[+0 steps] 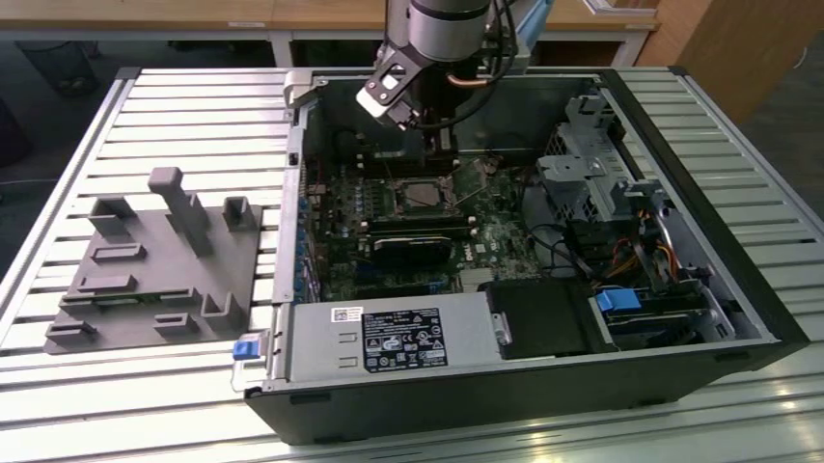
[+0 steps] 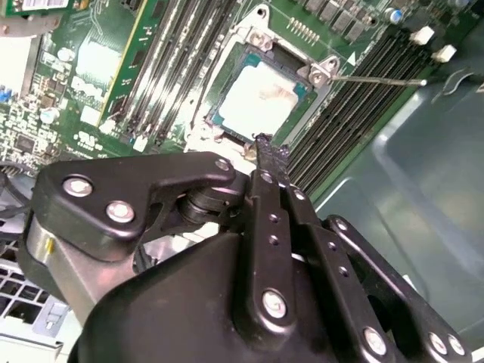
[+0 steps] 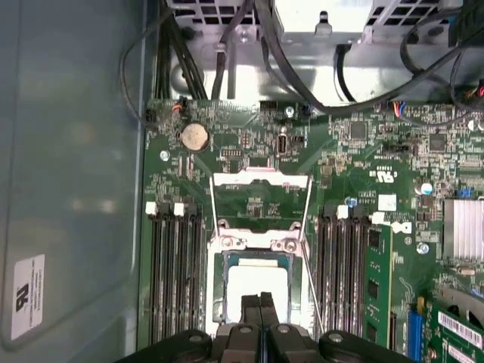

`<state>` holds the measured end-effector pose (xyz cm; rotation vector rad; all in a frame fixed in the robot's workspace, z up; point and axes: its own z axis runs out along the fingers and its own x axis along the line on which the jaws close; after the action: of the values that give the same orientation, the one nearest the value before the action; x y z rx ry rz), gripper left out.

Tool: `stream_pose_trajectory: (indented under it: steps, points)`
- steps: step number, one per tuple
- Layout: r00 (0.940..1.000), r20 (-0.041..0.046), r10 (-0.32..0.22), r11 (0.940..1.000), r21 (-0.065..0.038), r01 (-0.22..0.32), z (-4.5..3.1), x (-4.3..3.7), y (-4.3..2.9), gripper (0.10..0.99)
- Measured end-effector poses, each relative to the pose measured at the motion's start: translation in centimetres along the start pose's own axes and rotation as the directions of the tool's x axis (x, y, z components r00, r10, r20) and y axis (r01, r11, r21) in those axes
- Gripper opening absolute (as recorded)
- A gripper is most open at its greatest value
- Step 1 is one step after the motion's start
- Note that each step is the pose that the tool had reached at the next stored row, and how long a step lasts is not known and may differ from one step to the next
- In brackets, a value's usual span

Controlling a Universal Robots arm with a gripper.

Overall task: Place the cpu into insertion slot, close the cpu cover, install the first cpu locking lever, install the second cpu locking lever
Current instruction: 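Close the cpu cover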

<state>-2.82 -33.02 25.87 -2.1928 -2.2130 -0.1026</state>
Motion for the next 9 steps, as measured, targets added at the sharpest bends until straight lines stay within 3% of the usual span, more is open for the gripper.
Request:
stream_pose_trajectory:
  steps: [5, 9]
  points:
    - [1.0000, -0.0003, 0.000, 1.0000, 0.000, 0.000, -0.35, 0.03, 0.11, 0.122]
    - [1.0000, -0.0019, 0.000, 1.0000, 0.000, 0.000, -0.33, 0.02, 1.04, 0.122]
